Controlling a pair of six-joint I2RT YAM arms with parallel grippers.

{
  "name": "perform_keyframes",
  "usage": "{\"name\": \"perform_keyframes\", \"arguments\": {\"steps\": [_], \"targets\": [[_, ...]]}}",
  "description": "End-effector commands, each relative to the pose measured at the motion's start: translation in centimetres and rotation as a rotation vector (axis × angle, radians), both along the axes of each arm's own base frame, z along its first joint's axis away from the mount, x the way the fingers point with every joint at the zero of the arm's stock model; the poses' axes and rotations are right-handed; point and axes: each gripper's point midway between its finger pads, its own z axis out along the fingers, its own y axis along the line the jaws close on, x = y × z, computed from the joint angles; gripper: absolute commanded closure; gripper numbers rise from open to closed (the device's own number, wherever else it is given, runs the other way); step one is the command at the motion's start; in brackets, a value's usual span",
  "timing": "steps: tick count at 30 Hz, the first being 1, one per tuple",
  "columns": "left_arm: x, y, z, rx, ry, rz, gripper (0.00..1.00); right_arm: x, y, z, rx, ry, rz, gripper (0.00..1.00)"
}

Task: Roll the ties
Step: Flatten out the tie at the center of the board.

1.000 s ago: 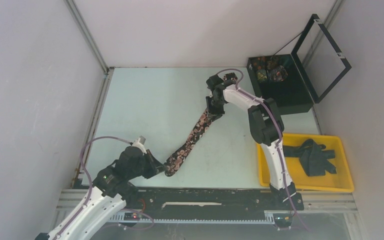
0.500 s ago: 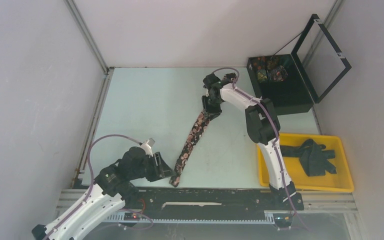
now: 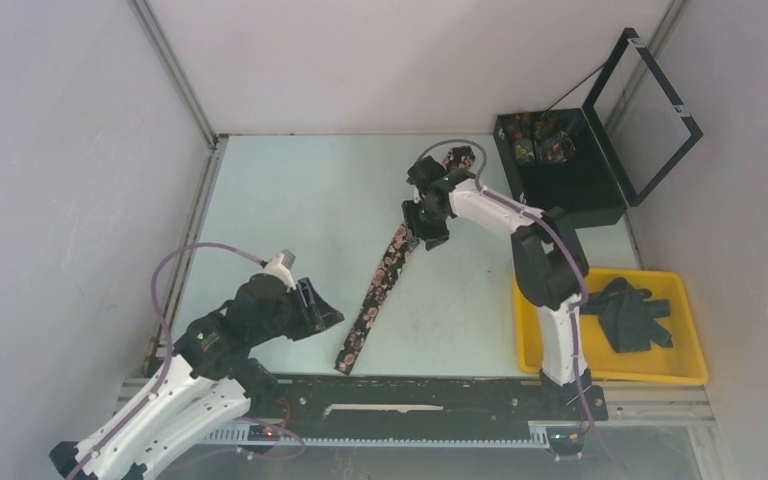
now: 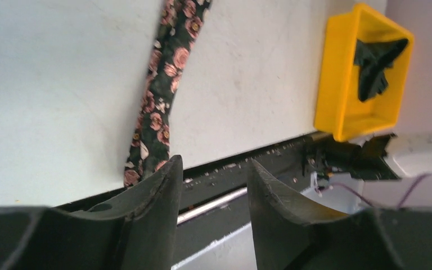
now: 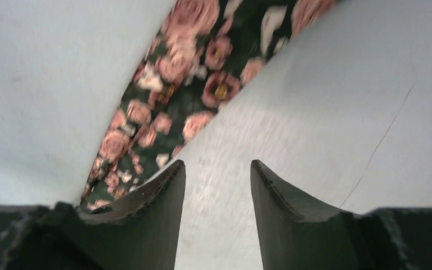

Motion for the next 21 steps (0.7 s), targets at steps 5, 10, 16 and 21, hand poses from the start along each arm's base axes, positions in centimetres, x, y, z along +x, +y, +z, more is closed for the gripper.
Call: {"name": "perform_keyframes", "arguments": {"steps": [5, 10, 16, 21], "targets": [[3.8, 0.9, 0.0, 0.141, -0.020, 0.138, 0.55, -6.7, -0.1, 0.1, -0.063, -0.024, -0.055, 0.62], [5.6, 0.9, -0.6, 0.210, -0.028, 0.160, 0.54, -8.1, 1.3, -2.5, -0.111, 0.030, -0.021, 0.67], [8.6, 1.6, -2.5, 0.305, 0.043, 0.188, 0.56, -6.9, 1.8, -3.8, -0.173, 0.036, -0.016, 0.72], [10.8, 0.9, -3.0, 0.312, 0.050, 0.164, 0.57, -5.0, 2.4, -4.5, -0.180, 0.036, -0.011, 0.72]]}}
